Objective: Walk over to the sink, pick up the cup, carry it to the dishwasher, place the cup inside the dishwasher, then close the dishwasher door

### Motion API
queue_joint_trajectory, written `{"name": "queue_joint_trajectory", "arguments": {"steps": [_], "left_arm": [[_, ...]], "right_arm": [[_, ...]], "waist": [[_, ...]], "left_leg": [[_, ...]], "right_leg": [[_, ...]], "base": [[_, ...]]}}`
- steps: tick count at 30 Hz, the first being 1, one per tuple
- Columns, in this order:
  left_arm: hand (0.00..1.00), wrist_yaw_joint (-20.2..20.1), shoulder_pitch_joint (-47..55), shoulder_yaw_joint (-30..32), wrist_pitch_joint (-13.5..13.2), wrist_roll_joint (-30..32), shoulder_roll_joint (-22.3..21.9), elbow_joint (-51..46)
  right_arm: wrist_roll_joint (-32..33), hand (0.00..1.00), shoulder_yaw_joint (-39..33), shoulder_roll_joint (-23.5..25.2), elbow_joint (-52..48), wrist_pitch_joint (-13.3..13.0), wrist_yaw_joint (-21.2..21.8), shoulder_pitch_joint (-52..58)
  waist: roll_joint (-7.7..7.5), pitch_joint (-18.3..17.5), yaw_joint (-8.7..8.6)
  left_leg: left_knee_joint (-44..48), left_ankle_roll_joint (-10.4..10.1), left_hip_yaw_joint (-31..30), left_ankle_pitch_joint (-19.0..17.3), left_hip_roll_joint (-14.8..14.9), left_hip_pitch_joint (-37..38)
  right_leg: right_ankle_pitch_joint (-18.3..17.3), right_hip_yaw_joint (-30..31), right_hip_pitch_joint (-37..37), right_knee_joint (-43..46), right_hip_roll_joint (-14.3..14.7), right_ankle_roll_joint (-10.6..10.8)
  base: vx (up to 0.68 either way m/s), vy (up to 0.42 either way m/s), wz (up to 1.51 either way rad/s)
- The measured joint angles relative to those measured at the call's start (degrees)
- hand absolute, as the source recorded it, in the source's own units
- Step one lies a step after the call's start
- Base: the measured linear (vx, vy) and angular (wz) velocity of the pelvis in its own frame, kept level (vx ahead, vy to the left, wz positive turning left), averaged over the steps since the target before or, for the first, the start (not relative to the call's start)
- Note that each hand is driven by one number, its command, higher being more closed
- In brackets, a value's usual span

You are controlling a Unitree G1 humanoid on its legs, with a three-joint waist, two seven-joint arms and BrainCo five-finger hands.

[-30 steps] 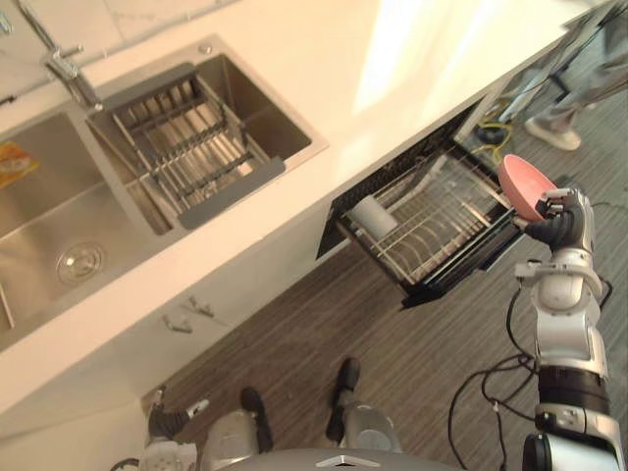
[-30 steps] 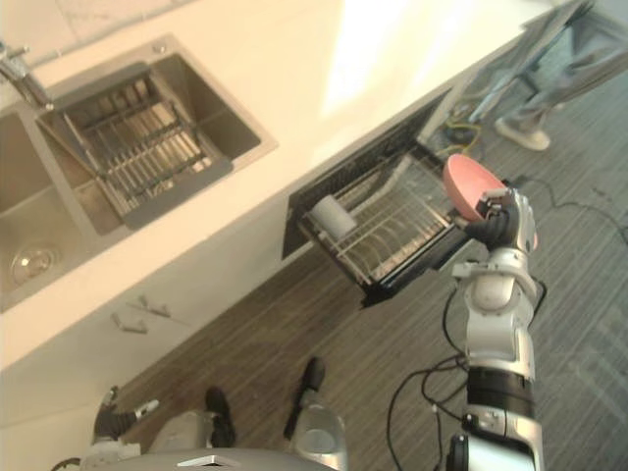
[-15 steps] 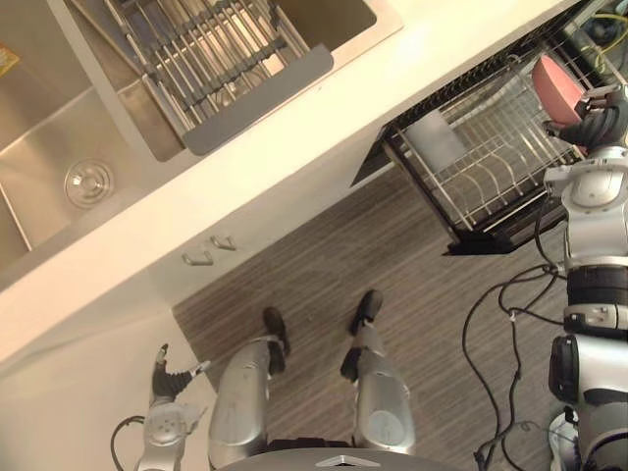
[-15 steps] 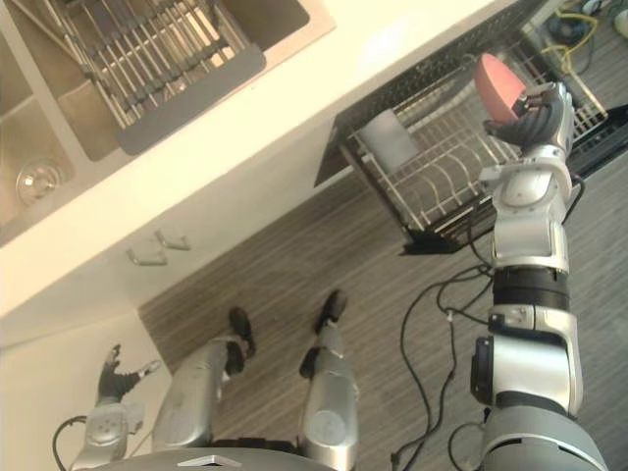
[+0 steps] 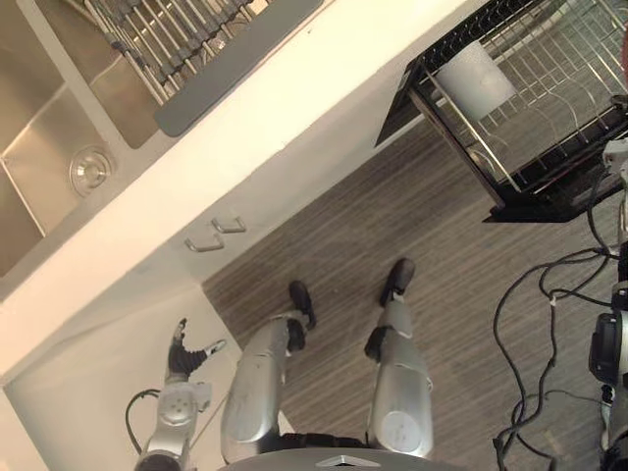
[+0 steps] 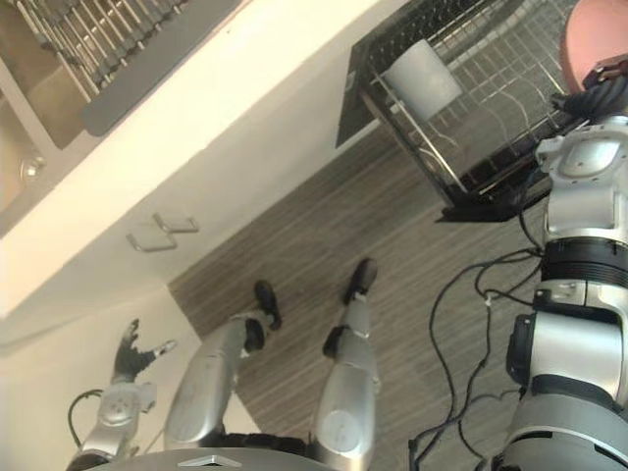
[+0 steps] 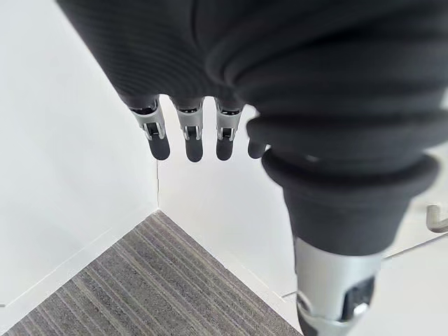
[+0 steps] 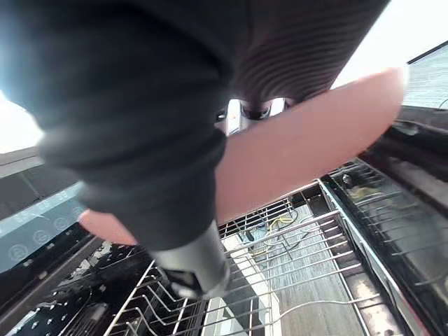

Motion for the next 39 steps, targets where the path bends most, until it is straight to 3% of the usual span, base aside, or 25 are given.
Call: {"name": "queue_joint_trajectory", "arguments": {"steps": [4, 14, 19, 28, 39], "left_arm": [[0.0, 0.0, 0.0, -1.9, 0.0, -0.6, -0.1, 0.1], [0.0, -0.4, 0.0, -4.1, 0.0, -3.1, 0.0, 0.0], [0.0, -1.6, 0.2, -4.1, 0.0, -3.4, 0.0, 0.0], [0.0, -2.7, 0.3, -4.1, -0.2, -3.4, 0.0, 0.0], [0.0, -2.6, 0.3, -4.7, -0.7, -3.4, 0.0, 0.1]], "right_arm": [[-0.6, 1.0, 0.0, -2.2, 0.0, -1.1, -0.1, -0.9], [-1.2, 1.0, 0.5, -2.6, 0.4, -4.1, 0.7, -2.1], [-1.1, 1.0, 2.5, -4.9, 0.4, -4.2, 3.7, -3.2], [-0.7, 1.0, 8.3, -7.1, 0.4, -2.8, 14.2, -7.2], [-1.4, 1.0, 13.9, -7.1, 0.4, -1.9, 18.2, -10.7]], "waist": [[1.22, 0.1, -0.3], [1.71, -0.2, -0.17], [2.5, -0.7, -0.33], [2.58, -0.8, 0.02], [2.85, -0.9, 2.13]], "left_leg": [[-1.5, 0.4, 0.3, 0.6, -1.0, -0.1], [-3.6, 0.6, 0.1, 1.4, -2.8, 0.0], [-5.5, 0.8, -0.5, 2.6, -3.7, 0.6], [-6.3, 0.6, -2.1, 3.6, -4.0, 0.8], [-7.6, 0.3, -4.1, 4.9, -4.4, 0.1]], "right_leg": [[0.1, 0.2, -0.9, 0.0, -0.7, 0.2], [0.4, 1.5, -2.4, 0.0, -1.7, 0.4], [0.6, 1.3, -2.4, 0.0, -2.4, 0.5], [0.1, -0.3, -1.8, 0.0, -2.6, -0.2], [0.3, -2.1, -1.7, 0.0, -2.7, 0.0]], "base": [[0.01, 0.008, -0.02], [0.01, 0.005, -0.02], [-0.01, 0.003, 0.05], [0.0, -0.01, 0.05], [0.0, -0.02, 0.1]]}}
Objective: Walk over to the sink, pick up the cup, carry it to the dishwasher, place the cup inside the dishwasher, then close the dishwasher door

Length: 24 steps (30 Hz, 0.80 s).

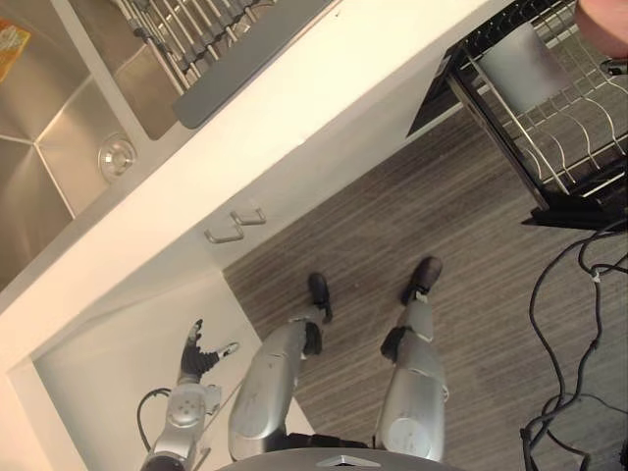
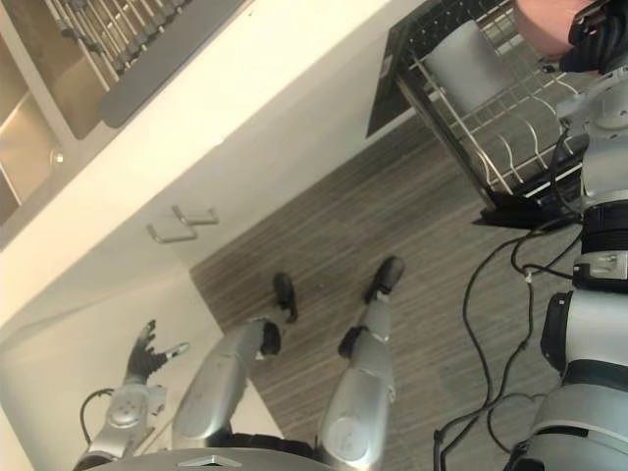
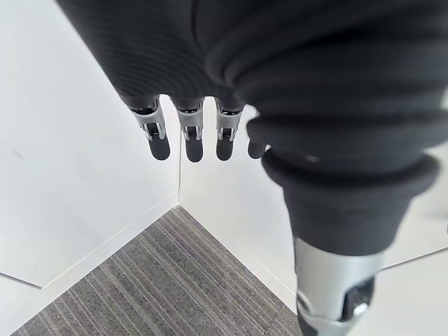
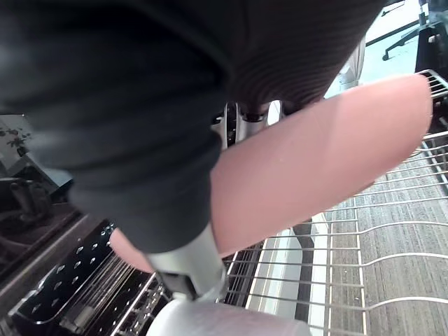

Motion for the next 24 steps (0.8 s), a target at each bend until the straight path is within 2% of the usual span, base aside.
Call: {"name": "queue_joint_trajectory", "arguments": {"steps": [5, 10, 21, 22, 24], "left_arm": [[0.0, 0.0, 0.0, -1.6, -0.2, 0.0, 0.0, 0.2], [0.0, 0.1, 0.0, -2.3, -0.4, 0.0, -0.1, 0.4], [0.0, 0.6, 0.0, -4.4, -0.5, 0.0, 0.0, 0.3], [0.0, 0.6, 0.0, -4.8, -0.5, 0.0, -0.1, 0.2], [0.0, 0.6, 0.0, -5.0, -0.5, 0.0, -0.1, 0.1]], "right_arm": [[-2.2, 1.0, 0.2, 0.0, 0.0, 0.7, 0.9, 0.0], [-2.2, 1.0, 0.3, 0.1, 0.1, 2.7, 0.8, -0.1], [-1.6, 1.0, -2.9, -0.5, 0.1, 4.1, -5.9, 2.0], [-1.6, 0.0, -2.9, -1.1, 0.1, 4.1, -6.5, 2.5], [-1.5, 0.0, -3.6, -1.2, 0.1, 4.1, -7.0, 2.6]], "waist": [[0.01, 0.0, 0.41], [0.18, -0.1, 0.46], [0.91, -0.6, 0.26], [1.09, -0.7, 0.18], [1.26, -0.9, 0.1]], "left_leg": [[-0.1, 0.2, -0.2, 0.1, -0.5, -0.4], [0.0, 0.2, -0.2, 0.2, -0.8, -1.2], [0.2, 0.2, 0.1, 0.1, -0.9, -2.9], [0.2, 0.2, 0.0, 0.1, -1.0, -2.9], [0.2, 0.2, 0.0, 0.1, -1.0, -2.8]], "right_leg": [[0.0, -0.2, -0.3, 0.0, -0.6, 0.1], [0.1, -0.1, -1.0, 0.0, -0.8, 0.1], [0.1, 0.5, -2.9, 0.0, -0.9, 0.0], [0.3, 0.7, -3.0, 0.0, -0.9, 0.3], [0.5, 0.8, -3.0, 0.0, -0.9, 0.4]], "base": [[0.0, 0.02, 0.05], [0.0, 0.008, 0.01], [0.0, 0.001, 0.0], [0.0, 0.0, 0.0], [0.01, 0.003, -0.04]]}}
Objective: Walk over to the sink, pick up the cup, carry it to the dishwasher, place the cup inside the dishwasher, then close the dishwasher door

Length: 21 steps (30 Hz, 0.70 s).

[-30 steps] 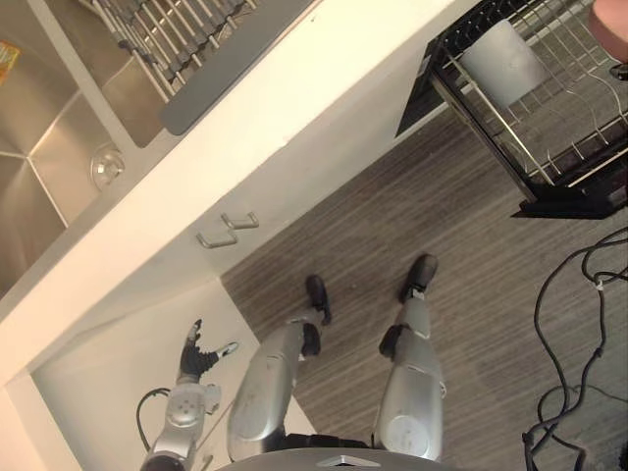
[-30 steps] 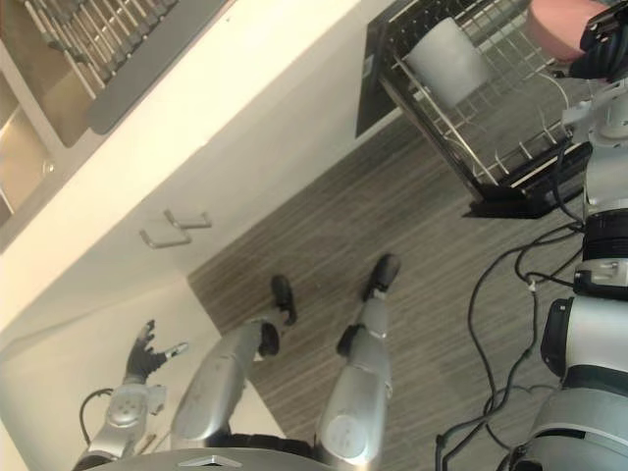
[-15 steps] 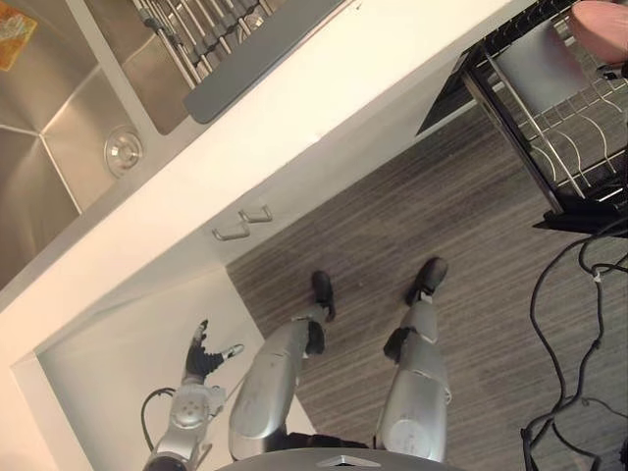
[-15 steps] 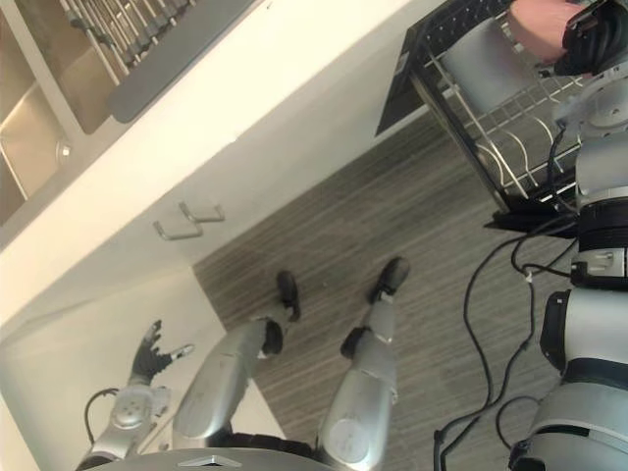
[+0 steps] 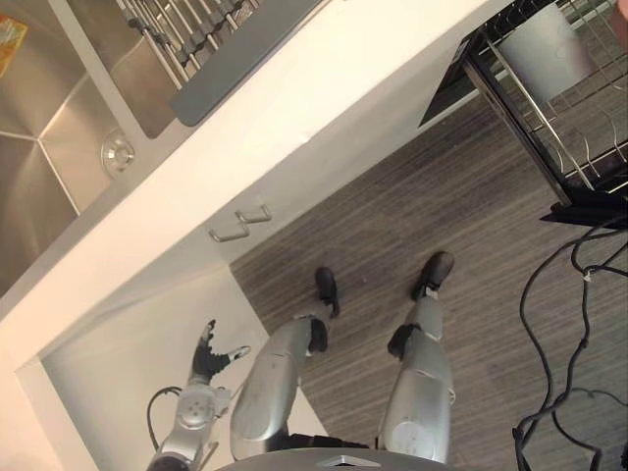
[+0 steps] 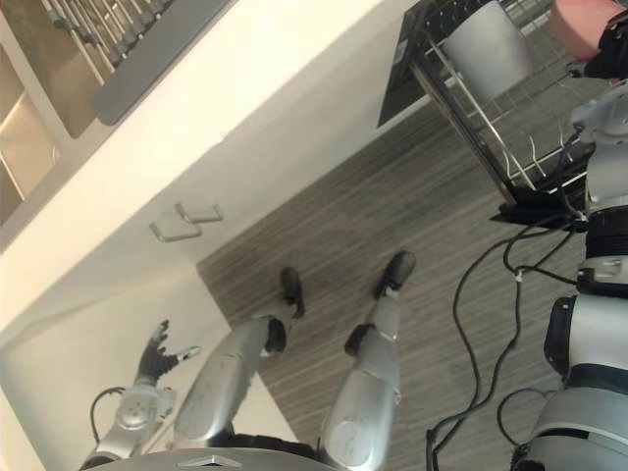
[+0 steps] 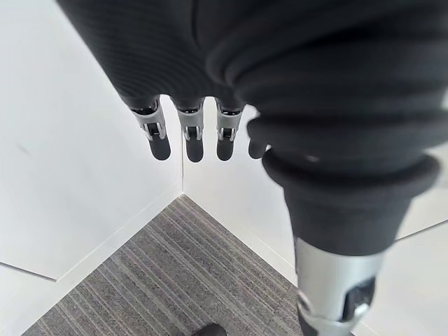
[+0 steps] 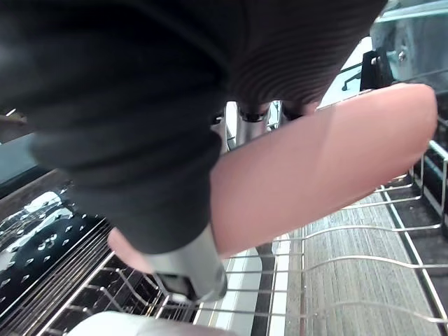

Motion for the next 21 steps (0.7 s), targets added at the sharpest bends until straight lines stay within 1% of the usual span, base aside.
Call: {"name": "queue_joint_trajectory", "arguments": {"steps": [3, 5, 9, 11, 13, 15, 16, 18, 19, 20, 21], "left_arm": [[0.0, 0.2, 0.0, -1.0, 0.0, 0.0, 0.0, -0.2], [0.0, 0.2, 0.0, -1.0, 0.0, 0.0, -0.1, -0.2], [0.0, 0.3, 0.4, -1.0, -0.1, 0.0, -0.5, -0.3], [0.0, 0.3, 1.8, -1.0, -0.9, 0.0, -0.9, -0.4], [0.0, 0.3, 3.8, -0.8, -1.7, 0.2, -1.3, -0.5], [0.0, 0.4, 4.7, -0.8, -1.7, 0.2, -1.5, -0.5], [0.0, 0.4, 5.3, -0.7, -1.9, 0.2, -1.6, -0.5], [0.0, 0.4, 5.8, -0.6, -2.4, 0.3, -1.7, -0.5], [0.0, 0.4, 6.1, -0.5, -2.9, 0.4, -1.8, -0.5], [0.0, 0.4, 6.3, -0.2, -3.3, 0.8, -1.9, -0.6], [0.0, 0.4, 6.4, 0.1, -3.6, 0.8, -2.0, -0.6]], "right_arm": [[0.1, 0.0, -1.5, -0.6, 0.2, -0.1, -0.1, 0.1], [0.7, 0.0, -1.5, -1.0, 0.2, -0.2, -0.2, 0.3], [3.1, 0.0, -4.6, -1.5, 0.2, -0.7, -1.7, 2.8], [5.0, 0.0, -6.7, -1.5, 0.2, -1.6, -2.2, 4.7], [7.7, 0.0, -9.5, -1.5, 0.1, -2.5, -2.5, 6.4], [10.3, 0.0, -10.9, -1.5, -0.1, -3.2, -2.6, 7.6], [12.8, 0.0, -12.2, -1.5, -0.3, -4.2, -2.5, 8.9], [15.9, 0.0, -14.4, -1.4, -1.6, -4.9, -2.4, 11.4], [17.8, 0.0, -16.1, -1.2, -3.9, -5.6, -2.4, 13.8], [20.4, 0.0, -18.0, -0.9, -6.3, -6.8, -2.2, 15.8], [21.6, 0.0, -18.9, -0.7, -7.5, -7.5, -2.1, 16.6]], "waist": [[0.47, -0.3, 0.15], [0.47, -0.3, 0.15], [0.79, -0.6, -0.48], [1.14, -0.8, -1.29], [1.32, -0.9, -1.88], [1.41, -1.0, -2.29], [1.41, -1.0, -2.63], [1.39, -1.0, -3.27], [1.38, -1.0, -3.93], [1.36, -1.0, -4.57], [1.35, -1.0, -4.84]], "left_leg": [[-0.1, 0.0, 0.0, 0.0, -0.1, 0.4], [-0.2, 0.0, 0.0, 0.0, -0.2, 0.8], [-0.3, 0.0, -0.6, 0.0, -0.4, 1.6], [-0.8, 0.1, -1.2, 0.1, -0.6, 2.6], [-2.4, 0.1, -1.6, 0.6, -1.0, 4.2], [-3.2, 0.1, -1.7, 0.9, -1.2, 5.0], [-3.6, 0.1, -1.8, 0.9, -1.3, 5.8], [-4.2, 0.1, -2.0, 1.0, -1.4, 7.0], [-4.5, 0.0, -2.3, 0.9, -1.4, 8.0], [-5.0, 0.0, -2.5, 0.9, -1.4, 9.2], [-5.3, 0.0, -2.5, 0.9, -1.5, 9.8]], "right_leg": [[0.0, 0.1, 0.1, 0.0, 0.0, 0.0], [-0.1, 0.2, 0.3, 0.0, -0.1, -0.1], [-0.3, -0.2, 1.2, 0.0, -0.3, -0.4], [-0.6, -0.5, 2.4, 0.0, -0.4, -0.2], [-0.9, -0.8, 3.6, 0.0, -0.7, 0.0], [-1.0, -1.1, 4.2, 0.0, -0.8, 0.2], [-1.1, -1.3, 4.7, 0.0, -0.9, 0.3], [-1.2, -1.5, 5.9, 0.0, -0.9, 0.5], [-1.4, -1.6, 7.0, 0.0, -0.9, 0.8], [-1.6, -1.8, 8.0, 0.0, -0.9, 1.0], [-1.6, -1.8, 8.5, 0.0, -0.9, 1.1]], "base": [[0.0, -0.003, -0.03], [-0.01, -0.007, -0.07], [-0.01, 0.003, 0.02], [0.0, 0.014, 0.12], [0.02, 0.01, 0.1], [0.02, 0.001, 0.01], [0.05, 0.005, 0.01], [0.06, 0.01, 0.03], [0.06, 0.015, 0.04], [0.06, 0.014, 0.03], [0.05, 0.007, -0.01]]}}
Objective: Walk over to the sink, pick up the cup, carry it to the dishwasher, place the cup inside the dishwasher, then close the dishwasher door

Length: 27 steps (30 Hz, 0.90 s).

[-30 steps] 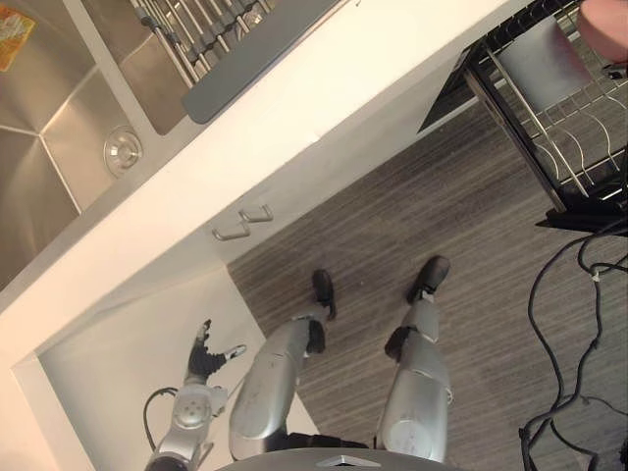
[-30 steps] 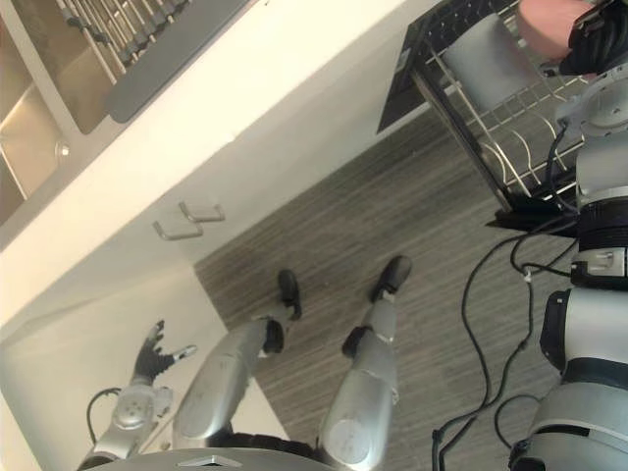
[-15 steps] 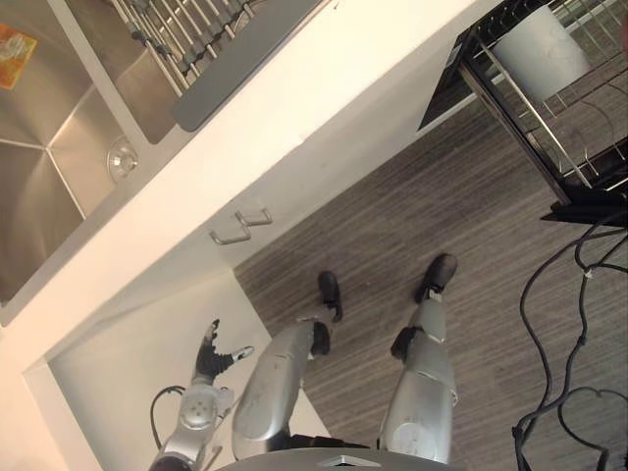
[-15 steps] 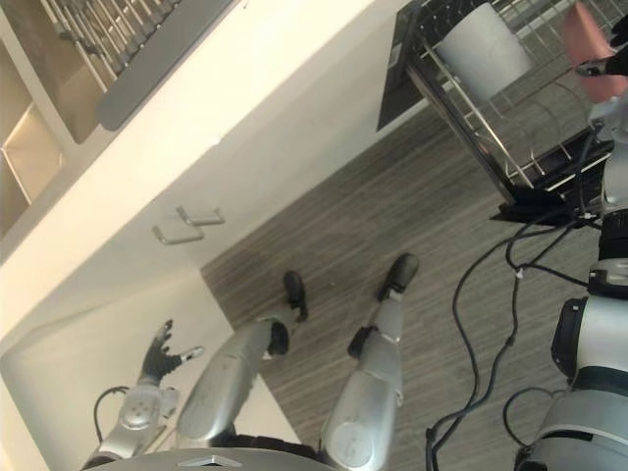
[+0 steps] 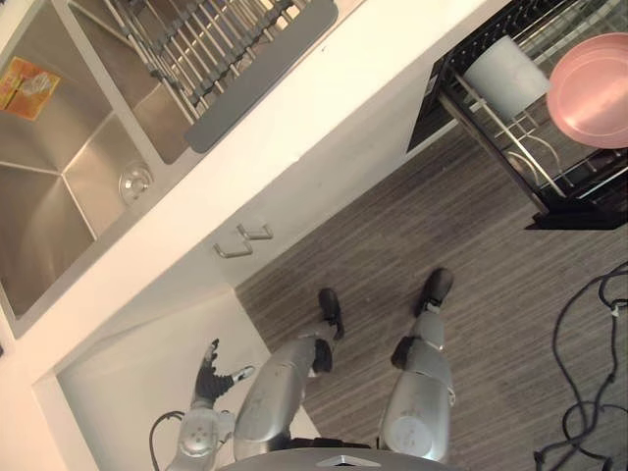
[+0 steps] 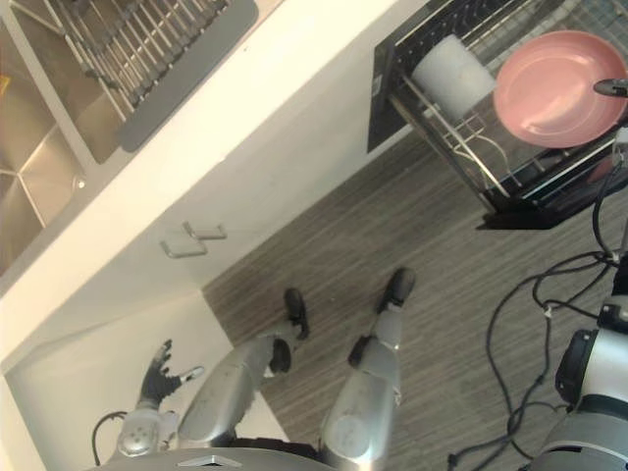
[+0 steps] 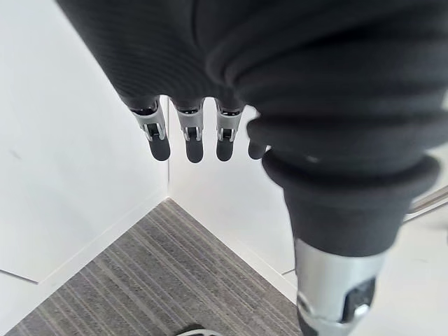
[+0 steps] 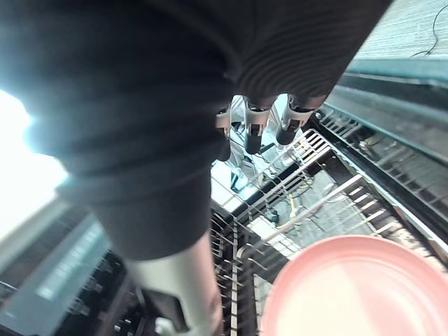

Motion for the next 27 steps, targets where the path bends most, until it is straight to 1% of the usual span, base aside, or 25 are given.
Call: {"name": "queue_joint_trajectory", "arguments": {"steps": [1, 2, 3, 4, 5, 6, 8, 10, 12, 13, 14, 15, 17, 18, 19, 20, 21, 22, 23, 24, 26, 27], "left_arm": [[0.0, 0.1, 0.0, 1.1, -0.3, 0.0, -0.4, 0.0], [0.0, 0.2, 0.0, 2.2, -0.4, 0.0, -0.8, 0.1], [0.0, 0.3, 0.0, 2.7, -0.5, 0.0, -1.0, 0.2], [0.0, 0.3, 0.1, 3.6, -0.5, 0.0, -1.2, 0.4], [0.0, 0.3, 0.1, 3.9, -0.5, 0.0, -1.3, 0.4], [0.0, 0.3, 0.1, 4.4, -0.5, 0.0, -1.3, 0.4], [0.0, 0.4, 0.2, 5.8, -0.5, 0.0, -1.4, 0.8], [0.0, 0.8, 0.7, 7.2, -0.5, 0.0, -1.4, 1.3], [0.0, 1.3, 0.9, 8.2, -0.3, 0.0, -1.4, 2.2], [0.0, 1.7, 0.9, 8.7, -0.1, 0.0, -1.5, 3.1], [0.0, 1.7, 1.0, 9.8, 0.1, 0.0, -1.7, 3.3], [0.0, 1.7, 1.0, 10.3, 0.2, 0.0, -1.8, 3.3], [0.0, 1.9, 1.0, 11.1, 0.8, 0.5, -1.9, 3.7], [0.0, 1.9, 1.0, 11.5, 1.0, 0.5, -2.0, 3.8], [0.0, 2.0, 1.0, 12.5, 1.5, 0.5, -1.9, 4.3], [0.0, 2.3, 1.0, 13.1, 2.1, 0.5, -1.8, 4.7], [0.0, 2.4, 1.0, 13.4, 2.4, 0.6, -1.7, 4.9], [0.0, 2.5, 1.2, 14.2, 3.4, 0.9, -1.8, 5.6], [0.0, 2.5, 1.4, 14.3, 4.4, 1.2, -2.1, 5.9], [0.0, 2.5, 1.7, 14.3, 4.8, 1.5, -2.2, 5.9], [0.0, 2.5, 2.3, 14.3, 5.4, 1.8, -2.6, 5.9], [0.0, 2.5, 2.6, 14.4, 5.9, 2.4, -2.9, 5.9]], "right_arm": [[2.4, 0.0, -1.7, 0.6, -2.8, -1.2, 0.1, 1.4], [3.9, 0.0, -3.7, 2.2, -5.7, -2.3, 0.0, 2.5], [4.4, 0.0, -4.7, 3.2, -7.0, -2.8, -0.1, 3.2], [5.4, 0.0, -5.8, 5.3, -9.1, -3.2, -0.4, 4.3], [5.6, 0.0, -6.4, 6.2, -9.7, -3.3, -0.4, 5.1], [6.4, 0.0, -7.6, 8.1, -10.7, -3.2, -1.1, 7.0], [8.2, 0.0, -10.3, 11.4, -10.7, -2.8, -2.7, 10.1], [12.5, 0.0, -14.8, 15.6, -10.5, -1.9, -4.7, 14.8], [15.3, 0.0, -17.4, 18.1, -9.9, -1.3, -5.8, 17.3], [18.1, 0.0, -18.8, 19.6, -8.5, -1.3, -6.7, 19.6], [20.2, 0.0, -20.1, 20.8, -6.1, -1.3, -6.9, 21.7], [21.6, 1.0, -20.9, 21.3, -5.0, -1.3, -6.9, 22.7], [26.2, 1.0, -23.9, 24.0, -1.9, -1.9, -7.0, 26.6], [27.0, 1.0, -24.3, 24.7, -1.1, -2.3, -7.0, 27.5], [28.4, 1.0, -25.1, 26.5, -0.1, -3.1, -7.0, 29.1], [29.7, 1.0, -25.5, 28.5, 1.2, -3.8, -7.1, 30.4], [30.2, 1.0, -25.7, 29.7, 1.3, -3.9, -7.0, 31.3], [31.0, 1.0, -26.5, 32.6, 1.4, -4.1, -6.6, 32.8], [32.0, 1.0, -26.7, 34.7, 1.4, -4.1, -6.4, 33.8], [32.1, 1.0, -26.8, 35.6, 1.4, -4.1, -6.2, 34.2], [32.1, 1.0, -27.1, 37.8, 1.4, -4.1, -6.0, 35.0], [32.1, 1.0, -27.2, 38.9, 1.4, -4.1, -5.1, 35.8]], "waist": [[-0.03, 0.0, -0.47], [-0.16, 0.1, -1.03], [-0.2, 0.1, -1.32], [-0.4, 0.3, -1.89], [-0.58, 0.4, -2.02], [-0.85, 0.6, -2.07], [-1.5, 0.6, -2.33], [-2.42, 0.3, -3.27], [-3.38, -0.3, -3.99], [-3.99, -1.7, -4.73], [-5.04, -3.1, -4.86], [-5.44, -3.4, -4.92], [-7.33, -7.0, -4.93], [-7.82, -8.2, -4.91], [-8.83, -9.7, -4.94], [-9.96, -10.6, -4.99], [-10.51, -11.0, -5.0], [-11.26, -12.0, -4.94], [-11.19, -12.4, -4.92], [-11.06, -12.5, -4.91], [-10.22, -13.1, -4.85], [-10.0, -13.4, -4.85]], "left_leg": [[-0.3, -0.1, 0.0, 0.0, 0.0, 1.0], [-0.9, -0.1, 0.1, -0.1, 0.0, 2.2], [-0.9, -0.2, 0.1, -0.2, 0.1, 2.6], [-1.1, -0.3, 0.2, -0.4, 0.2, 3.7], [-1.1, -0.3, 0.4, -0.5, 0.3, 4.4], [-1.3, -0.4, 0.9, -0.9, 0.6, 5.5], [-2.1, -0.6, 1.2, -1.2, 1.0, 7.4], [-3.0, -0.9, 1.3, -1.3, 1.6, 9.2], [-3.2, -1.5, 1.5, -1.6, 2.2, 10.2], [-3.0, -2.0, 1.4, -2.1, 2.7, 10.5], [-3.0, -2.4, 1.4, -2.3, 3.2, 11.3], [-3.1, -2.6, 1.3, -2.4, 3.5, 12.2], [-3.4, -3.2, 1.2, -2.8, 4.0, 14.6], [-3.8, -3.2, 1.2, -2.8, 4.0, 14.9], [-4.3, -3.2, 1.2, -2.8, 4.0, 15.8], [-4.7, -3.1, 1.2, -2.8, 4.0, 16.6], [-4.8, -3.1, 1.2, -2.8, 3.9, 17.1], [-4.9, -3.1, 1.2, -2.8, 3.9, 17.6], [-5.0, -3.2, 1.2, -2.7, 4.2, 18.0], [-5.0, -3.2, 1.2, -2.7, 4.3, 18.2], [-5.6, -3.5, 1.3, -2.5, 4.7, 18.2], [-6.7, -4.0, 2.0, -2.2, 5.0, 18.3]], "right_leg": [[-0.1, 0.0, 0.8, 0.0, 0.1, 0.1], [-0.3, 0.1, 1.6, 0.0, 0.1, 0.3], [-0.4, 0.1, 2.1, 0.0, 0.2, 0.4], [-0.7, 0.2, 3.0, 0.0, 0.4, 0.4], [-0.9, 0.4, 3.5, 0.0, 0.5, 0.5], [-1.4, 0.8, 4.3, 0.0, 0.8, 0.2], [-2.0, 1.2, 5.5, 0.0, 1.3, 0.5], [-2.6, 1.2, 6.7, 0.0, 2.0, 0.7], [-2.6, 1.1, 7.6, 0.0, 2.4, 0.9], [-2.7, 0.6, 8.0, 0.0, 2.8, 1.0], [-2.7, 0.1, 8.8, 0.0, 3.0, 1.0], [-2.7, 0.0, 9.7, 0.0, 3.2, 1.0], [-2.7, -0.4, 11.8, 0.0, 3.8, 1.0], [-2.7, -0.4, 11.9, 0.0, 3.9, 1.0], [-2.9, -0.6, 12.6, -0.1, 3.9, 1.1], [-3.4, -1.0, 13.3, -0.2, 3.8, 1.2], [-3.9, -1.4, 13.9, -0.3, 3.7, 1.4], [-4.9, -1.8, 14.4, -0.4, 3.7, 1.2], [-5.1, -1.9, 14.9, -0.4, 3.9, 1.1], [-5.3, -1.9, 15.0, -0.4, 4.0, 1.0], [-5.9, -2.1, 15.2, -0.4, 4.3, 0.9], [-6.1, -2.4, 15.1, -0.4, 4.4, 0.6]], "base": [[0.04, 0.002, -0.06], [0.04, -0.002, -0.07], [0.05, -0.009, -0.1], [0.04, -0.012, -0.1], [0.04, -0.022, -0.19], [0.05, -0.031, -0.24], [0.06, -0.041, -0.2], [0.1, -0.048, -0.1], [0.11, -0.038, -0.08], [0.15, -0.021, -0.08], [0.13, -0.007, -0.05], [0.11, 0.004, -0.09], [0.07, 0.004, -0.07], [0.05, 0.013, -0.04], [0.0, 0.0, 0.0], [0.0, -0.01, 0.04], [-0.02, -0.04, 0.03], [-0.03, -0.064, 0.04], [-0.03, -0.07, 0.0], [-0.04, -0.075, 0.01], [-0.05, -0.068, 0.0], [-0.04, -0.077, 0.11]]}}
